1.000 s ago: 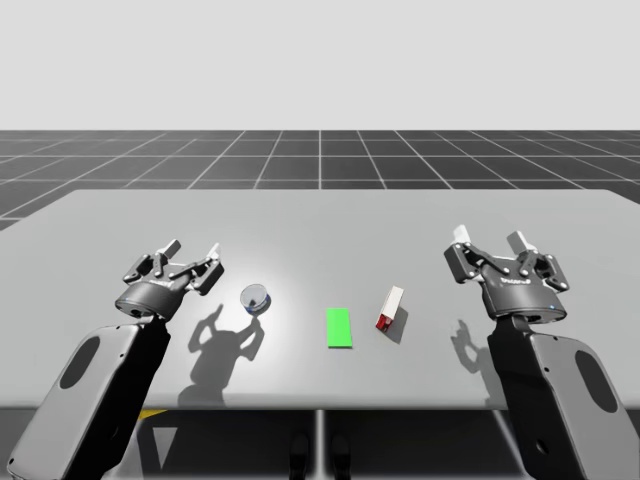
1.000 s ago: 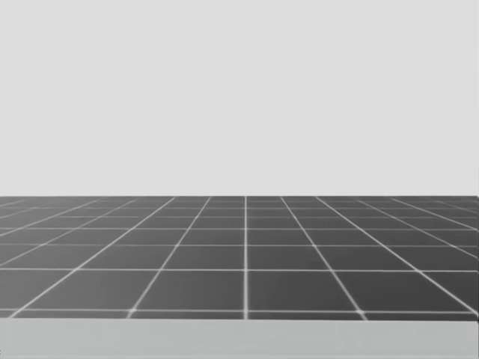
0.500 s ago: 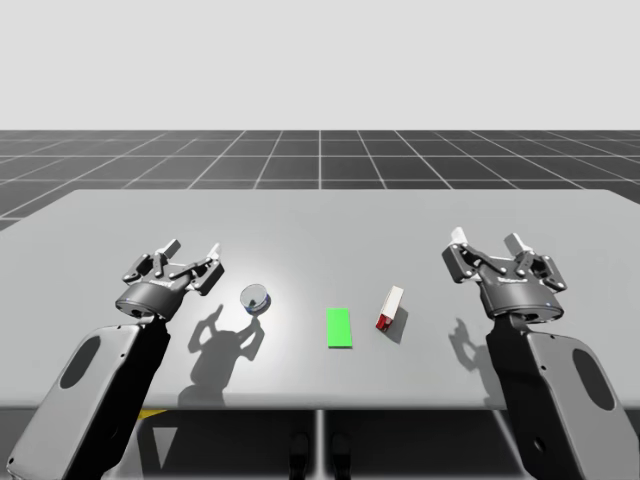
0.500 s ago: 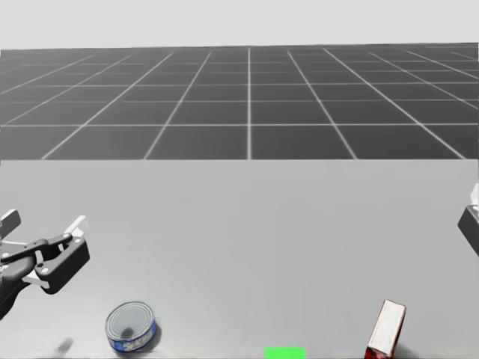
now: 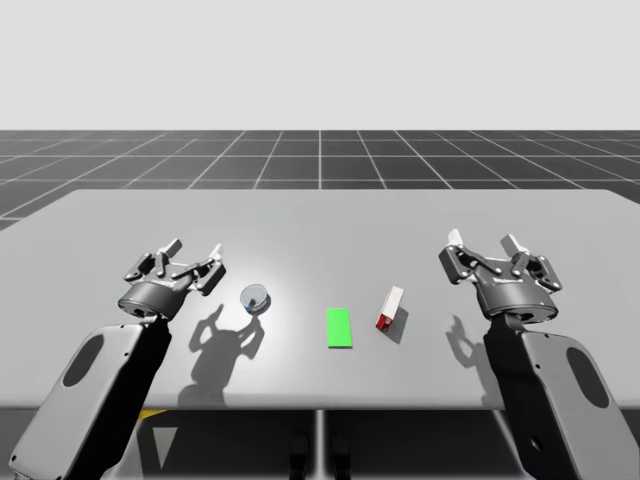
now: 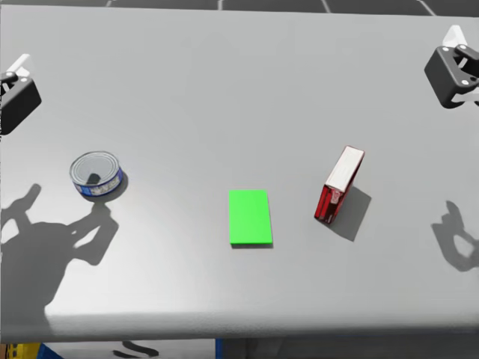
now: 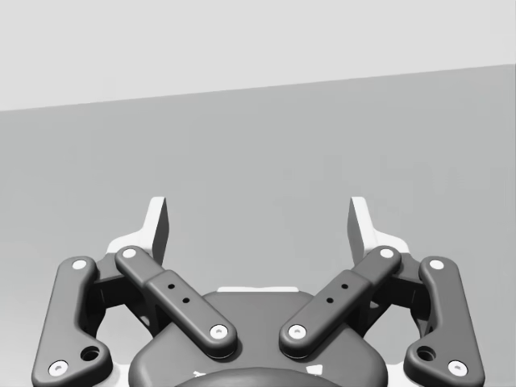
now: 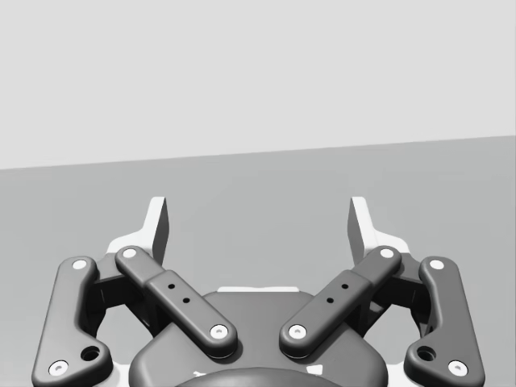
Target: Look at the card. If it is red, pick the object on the left. If it is green, pick the object on the right.
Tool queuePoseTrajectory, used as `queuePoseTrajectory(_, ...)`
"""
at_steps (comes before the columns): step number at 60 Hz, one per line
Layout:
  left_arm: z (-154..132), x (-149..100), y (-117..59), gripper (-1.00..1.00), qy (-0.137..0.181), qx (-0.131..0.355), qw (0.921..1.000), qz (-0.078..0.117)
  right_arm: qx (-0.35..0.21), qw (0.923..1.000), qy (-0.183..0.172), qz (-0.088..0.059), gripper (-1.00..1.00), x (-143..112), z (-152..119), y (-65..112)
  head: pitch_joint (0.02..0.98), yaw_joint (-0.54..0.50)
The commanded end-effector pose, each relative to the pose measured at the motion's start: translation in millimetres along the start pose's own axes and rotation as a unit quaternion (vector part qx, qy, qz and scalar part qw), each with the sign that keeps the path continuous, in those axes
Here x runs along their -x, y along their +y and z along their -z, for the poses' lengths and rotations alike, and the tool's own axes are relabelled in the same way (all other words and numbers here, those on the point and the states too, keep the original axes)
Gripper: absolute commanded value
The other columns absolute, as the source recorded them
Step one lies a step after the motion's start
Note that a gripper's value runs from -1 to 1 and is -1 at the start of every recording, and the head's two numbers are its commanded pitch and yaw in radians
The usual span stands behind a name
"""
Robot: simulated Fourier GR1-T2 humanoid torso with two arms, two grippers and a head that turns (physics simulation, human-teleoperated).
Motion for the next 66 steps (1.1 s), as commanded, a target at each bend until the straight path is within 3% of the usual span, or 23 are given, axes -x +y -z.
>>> queuePoseTrajectory(1,0.4,-0.2,-1.0,-1.0,0.0,0.001,1.0,0.002,0.0,1.0,0.002,-0.001,-1.0,0.3,0.3,0.3,0.914,-0.08)
queuePoseTrajectory(10,-0.3,-0.6,-2.1,-1.0,0.0,0.001,1.0,0.001,-0.001,1.0,0.002,-0.003,-1.0,0.5,0.4,0.4,0.957,-0.09)
queuePoseTrajectory(29,-1.1,-0.2,-4.0,-1.0,-0.001,0.001,1.0,0.001,-0.001,1.0,0.002,-0.006,-1.0,0.7,-0.1,1.1,0.95,-0.1)
queuePoseTrajectory(52,-1.3,0.0,-4.3,-1.0,-0.003,0.004,1.0,0.002,-0.003,1.0,0.002,-0.009,-1.0,1.5,-0.2,1.5,0.912,-0.23)
queuePoseTrajectory(66,-0.9,0.2,-4.3,-1.0,-0.004,0.004,1.0,0.001,-0.005,0.9999,0.004,-0.012,-1.0,2.9,0.3,1.9,0.879,-0.26)
